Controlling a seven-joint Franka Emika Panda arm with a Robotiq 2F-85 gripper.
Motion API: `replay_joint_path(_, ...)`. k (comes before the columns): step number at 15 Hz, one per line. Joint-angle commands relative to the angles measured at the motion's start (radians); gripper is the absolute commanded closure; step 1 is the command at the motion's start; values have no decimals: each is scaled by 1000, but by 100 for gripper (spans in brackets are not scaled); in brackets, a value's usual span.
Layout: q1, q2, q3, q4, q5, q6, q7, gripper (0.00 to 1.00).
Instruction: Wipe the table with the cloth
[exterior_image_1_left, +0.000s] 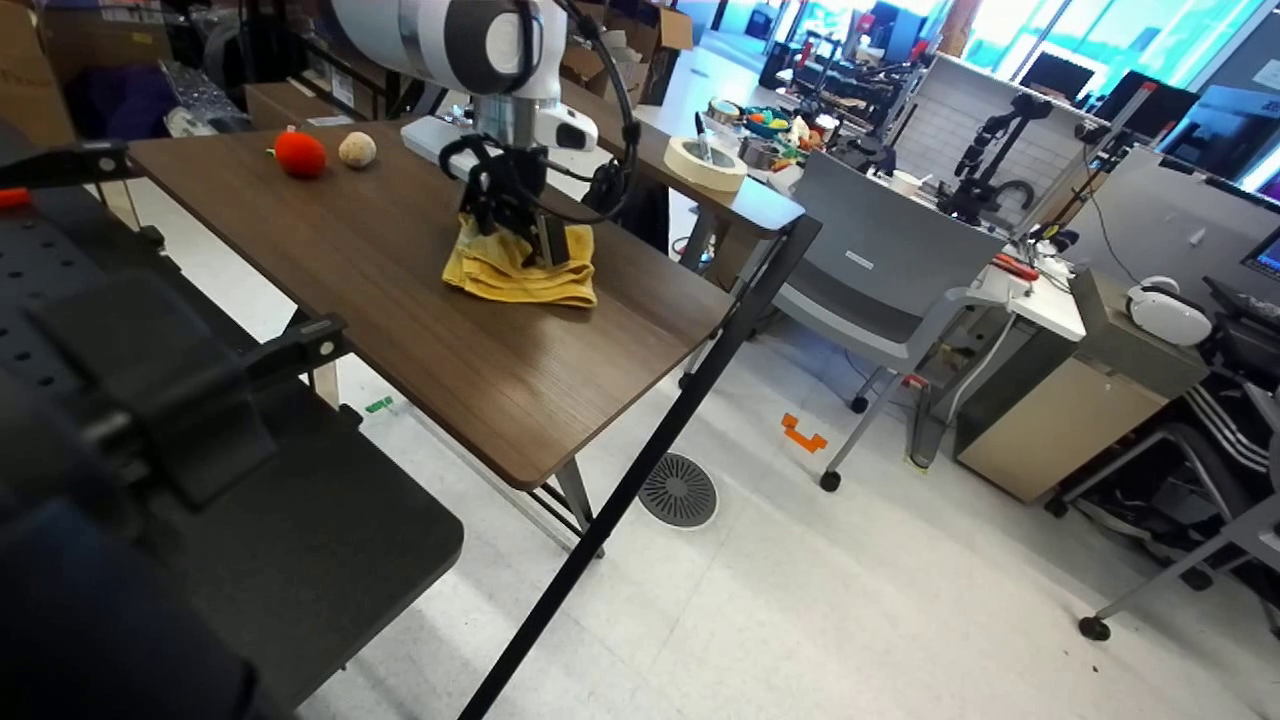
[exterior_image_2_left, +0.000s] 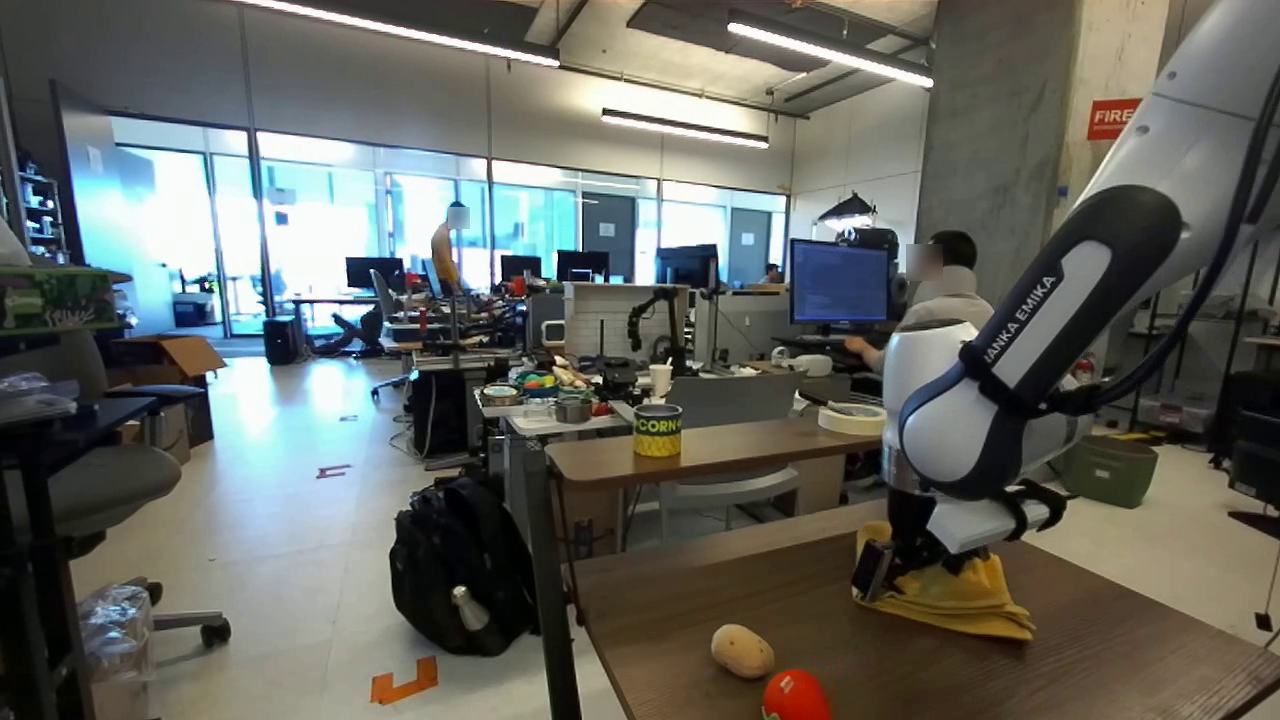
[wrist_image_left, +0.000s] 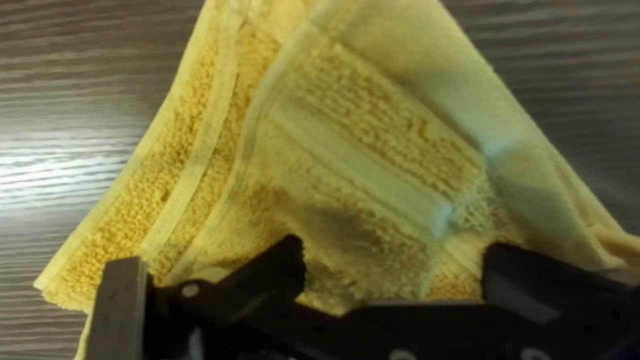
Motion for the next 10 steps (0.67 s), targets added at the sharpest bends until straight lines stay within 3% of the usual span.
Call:
replay_joint_path(1,-76,168,-4,190,42,-90,41,0)
replay_joint_path(5,-50,185,56,269,52,-173,53,0)
replay_joint_path(10,38,180,123,329,53,-167,69,0)
